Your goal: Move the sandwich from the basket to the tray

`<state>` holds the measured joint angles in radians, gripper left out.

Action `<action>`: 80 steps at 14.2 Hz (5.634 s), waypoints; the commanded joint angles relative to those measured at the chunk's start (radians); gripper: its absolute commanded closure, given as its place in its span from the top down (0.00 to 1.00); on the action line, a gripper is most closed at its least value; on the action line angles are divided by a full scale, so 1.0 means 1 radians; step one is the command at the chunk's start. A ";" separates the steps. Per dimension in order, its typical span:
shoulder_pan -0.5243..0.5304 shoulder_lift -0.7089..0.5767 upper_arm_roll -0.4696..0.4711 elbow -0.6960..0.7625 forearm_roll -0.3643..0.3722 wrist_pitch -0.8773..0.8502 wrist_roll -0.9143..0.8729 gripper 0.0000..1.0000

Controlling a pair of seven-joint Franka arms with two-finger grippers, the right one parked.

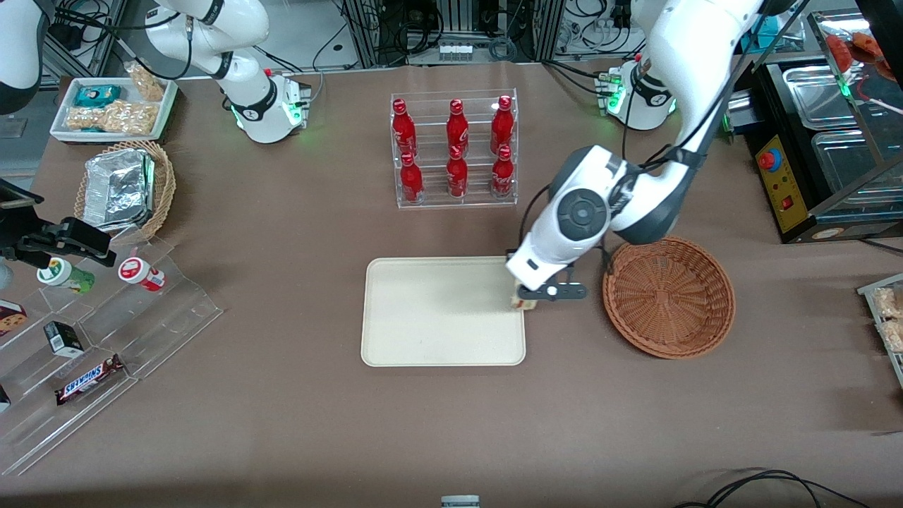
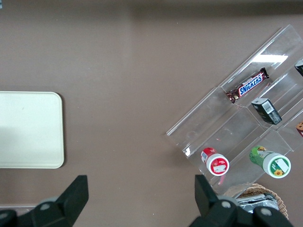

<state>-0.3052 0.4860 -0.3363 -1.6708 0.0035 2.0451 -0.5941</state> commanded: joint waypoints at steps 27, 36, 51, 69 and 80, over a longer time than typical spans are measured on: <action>-0.249 0.399 0.106 0.630 0.182 -0.213 -0.352 1.00; -0.046 0.074 0.097 0.643 0.044 -0.620 -0.170 1.00; 0.423 -0.561 0.106 -0.044 -0.016 -0.622 0.249 1.00; 0.420 -0.526 0.213 0.201 -0.034 -0.867 0.448 1.00; 0.420 -0.534 0.237 0.207 -0.030 -0.862 0.450 1.00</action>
<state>0.1186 -0.0425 -0.1001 -1.4760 -0.0183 1.1934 -0.1519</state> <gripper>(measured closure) 0.000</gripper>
